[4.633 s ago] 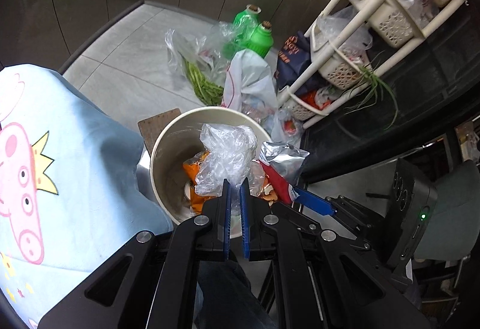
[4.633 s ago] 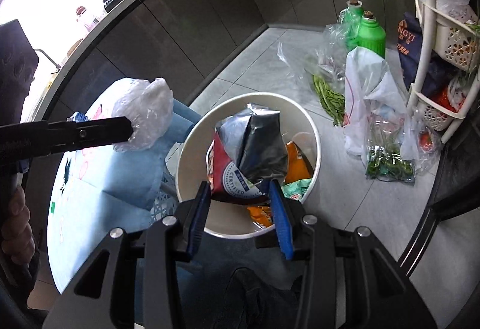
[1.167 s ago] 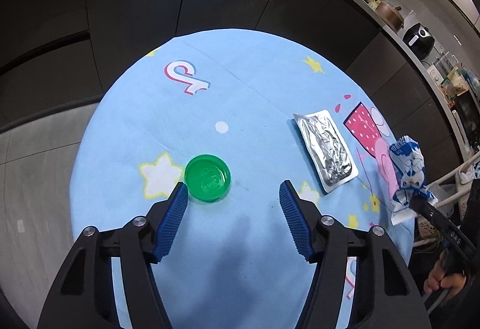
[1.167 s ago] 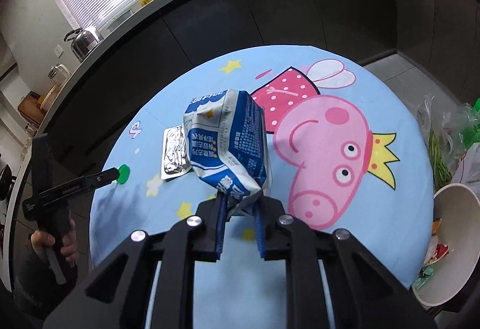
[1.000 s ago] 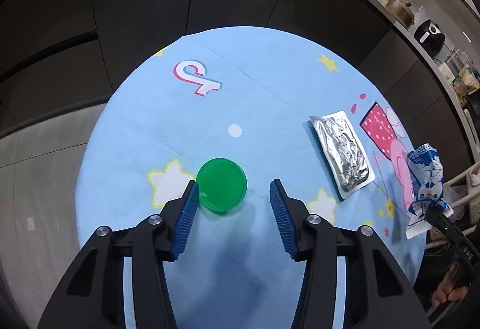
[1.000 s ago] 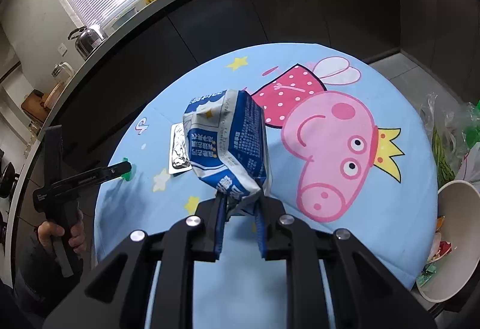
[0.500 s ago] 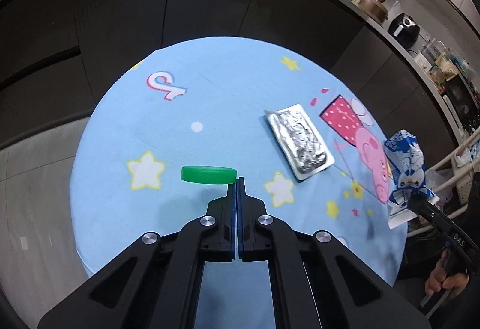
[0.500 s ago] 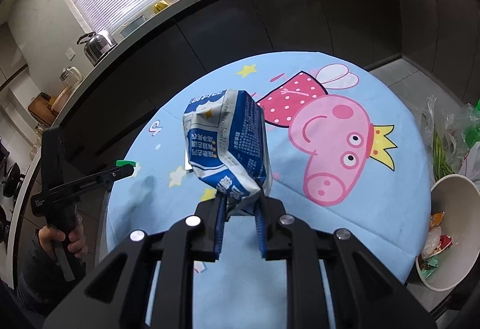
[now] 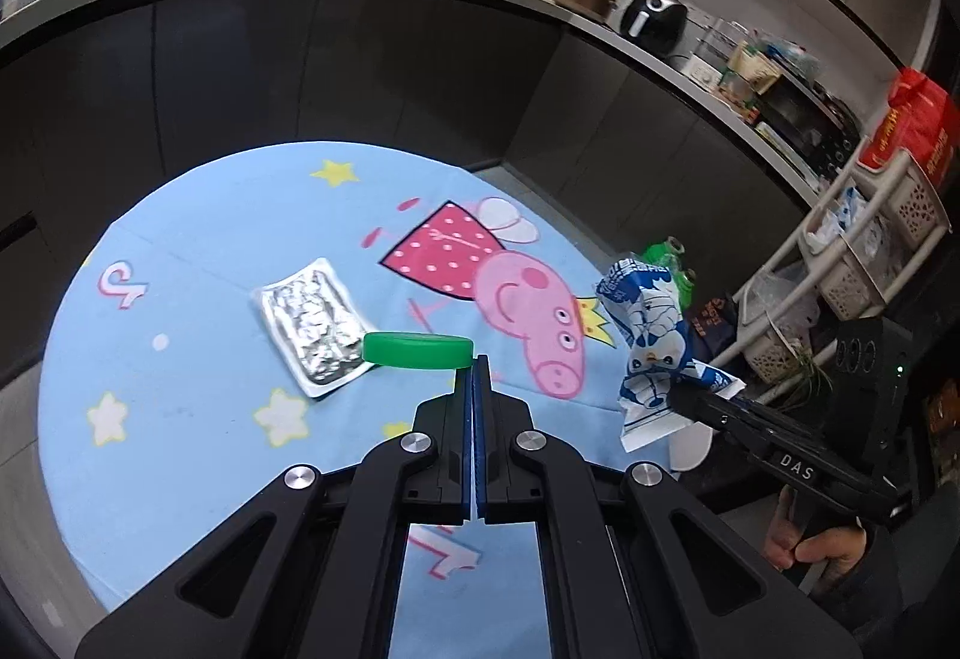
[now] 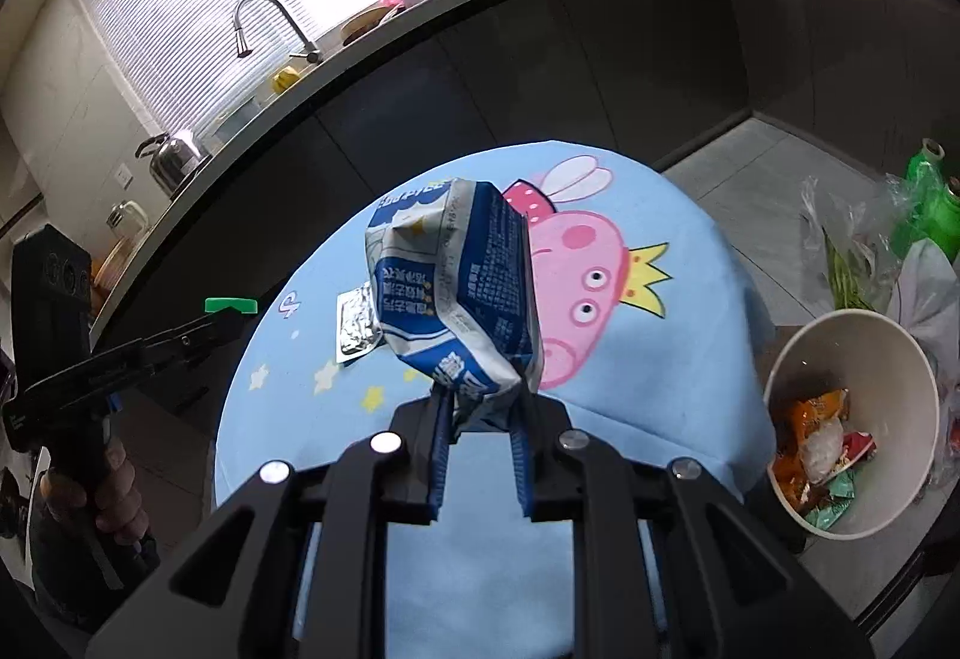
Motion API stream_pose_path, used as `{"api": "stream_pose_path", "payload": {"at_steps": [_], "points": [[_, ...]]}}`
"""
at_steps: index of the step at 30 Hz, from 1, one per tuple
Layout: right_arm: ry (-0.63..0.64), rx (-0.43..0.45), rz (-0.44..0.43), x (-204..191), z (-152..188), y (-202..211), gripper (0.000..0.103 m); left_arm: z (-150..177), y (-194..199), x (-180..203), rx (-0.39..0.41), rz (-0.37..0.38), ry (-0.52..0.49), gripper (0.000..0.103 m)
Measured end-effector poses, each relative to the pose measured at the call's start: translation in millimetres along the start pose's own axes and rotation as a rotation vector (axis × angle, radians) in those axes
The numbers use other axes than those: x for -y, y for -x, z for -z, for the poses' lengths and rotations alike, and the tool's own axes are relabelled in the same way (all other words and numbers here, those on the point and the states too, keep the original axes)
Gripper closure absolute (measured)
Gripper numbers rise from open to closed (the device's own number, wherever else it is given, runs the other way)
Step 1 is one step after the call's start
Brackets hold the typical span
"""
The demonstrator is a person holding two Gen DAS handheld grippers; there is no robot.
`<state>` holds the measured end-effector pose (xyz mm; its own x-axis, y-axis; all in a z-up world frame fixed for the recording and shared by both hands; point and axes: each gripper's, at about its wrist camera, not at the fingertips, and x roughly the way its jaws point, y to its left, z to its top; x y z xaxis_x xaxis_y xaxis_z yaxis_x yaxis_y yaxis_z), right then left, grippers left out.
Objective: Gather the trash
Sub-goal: 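Grasp the blue-white milk carton with the right tool while the left tool grasps the green bottle cap, then carry the carton and cap over the bucket and release both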
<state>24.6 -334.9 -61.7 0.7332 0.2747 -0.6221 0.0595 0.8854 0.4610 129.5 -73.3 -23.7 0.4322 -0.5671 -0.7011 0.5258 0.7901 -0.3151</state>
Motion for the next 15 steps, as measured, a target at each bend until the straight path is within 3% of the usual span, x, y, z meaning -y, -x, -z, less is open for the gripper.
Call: {"api": "stream_pose_path", "payload": {"at_steps": [15], "points": [[-0.229, 0.113, 0.175, 127, 30, 71, 0.084, 0, -80, 132, -0.13, 0.174, -0.217, 0.103]]}}
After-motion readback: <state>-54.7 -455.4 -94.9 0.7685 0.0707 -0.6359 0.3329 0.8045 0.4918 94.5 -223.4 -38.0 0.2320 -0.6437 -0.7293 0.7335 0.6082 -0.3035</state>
